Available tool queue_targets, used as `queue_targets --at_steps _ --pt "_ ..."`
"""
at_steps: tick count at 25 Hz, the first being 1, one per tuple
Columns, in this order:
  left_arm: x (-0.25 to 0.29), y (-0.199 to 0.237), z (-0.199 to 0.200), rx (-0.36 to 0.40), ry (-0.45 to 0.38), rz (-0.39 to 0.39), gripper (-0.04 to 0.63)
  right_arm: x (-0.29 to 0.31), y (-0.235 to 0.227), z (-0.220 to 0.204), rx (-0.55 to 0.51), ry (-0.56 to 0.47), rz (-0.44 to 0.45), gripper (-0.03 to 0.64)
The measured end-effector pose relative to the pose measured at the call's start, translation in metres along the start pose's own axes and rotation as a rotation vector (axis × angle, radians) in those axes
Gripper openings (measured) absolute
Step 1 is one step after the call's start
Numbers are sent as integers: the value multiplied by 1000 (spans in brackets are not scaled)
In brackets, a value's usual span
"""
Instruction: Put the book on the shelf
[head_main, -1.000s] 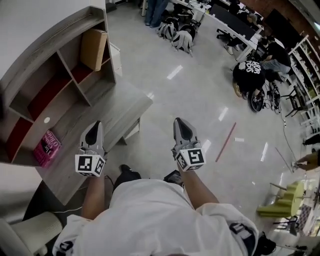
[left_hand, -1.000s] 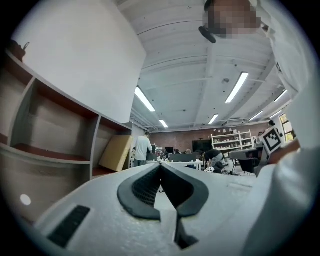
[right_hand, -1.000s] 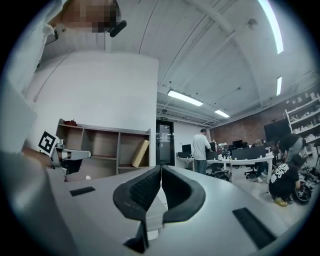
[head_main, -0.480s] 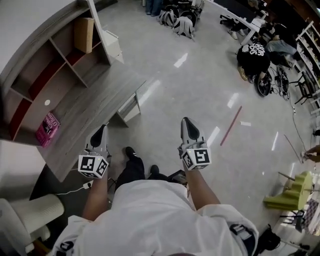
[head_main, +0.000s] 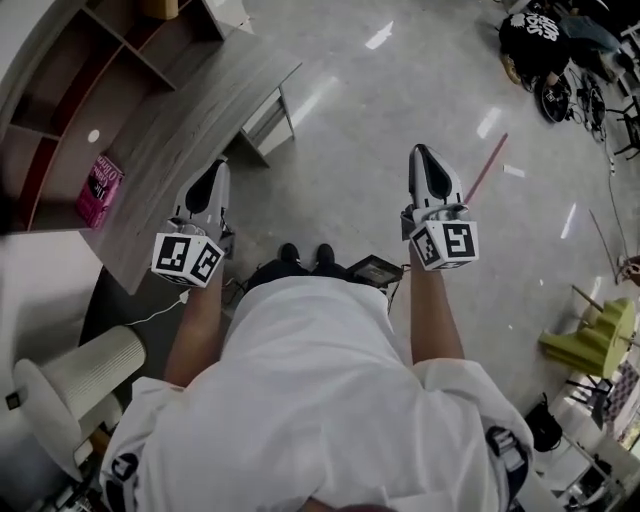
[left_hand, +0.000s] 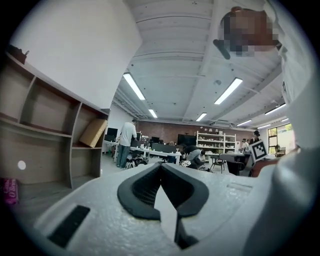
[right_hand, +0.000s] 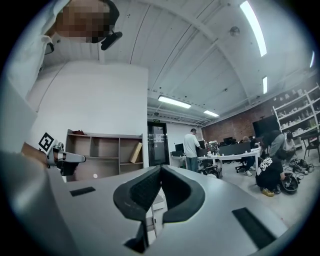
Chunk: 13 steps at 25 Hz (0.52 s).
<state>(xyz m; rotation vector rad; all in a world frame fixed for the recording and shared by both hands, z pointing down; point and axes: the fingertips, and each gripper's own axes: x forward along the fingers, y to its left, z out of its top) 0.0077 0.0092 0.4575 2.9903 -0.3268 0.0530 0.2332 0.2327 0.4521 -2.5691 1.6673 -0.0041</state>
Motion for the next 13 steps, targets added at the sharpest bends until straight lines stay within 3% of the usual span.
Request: queue_targets --at_steps 13 --pt "0 -22 -4 -36 0 -66 12 -21 13 12 6 -24 21 15"
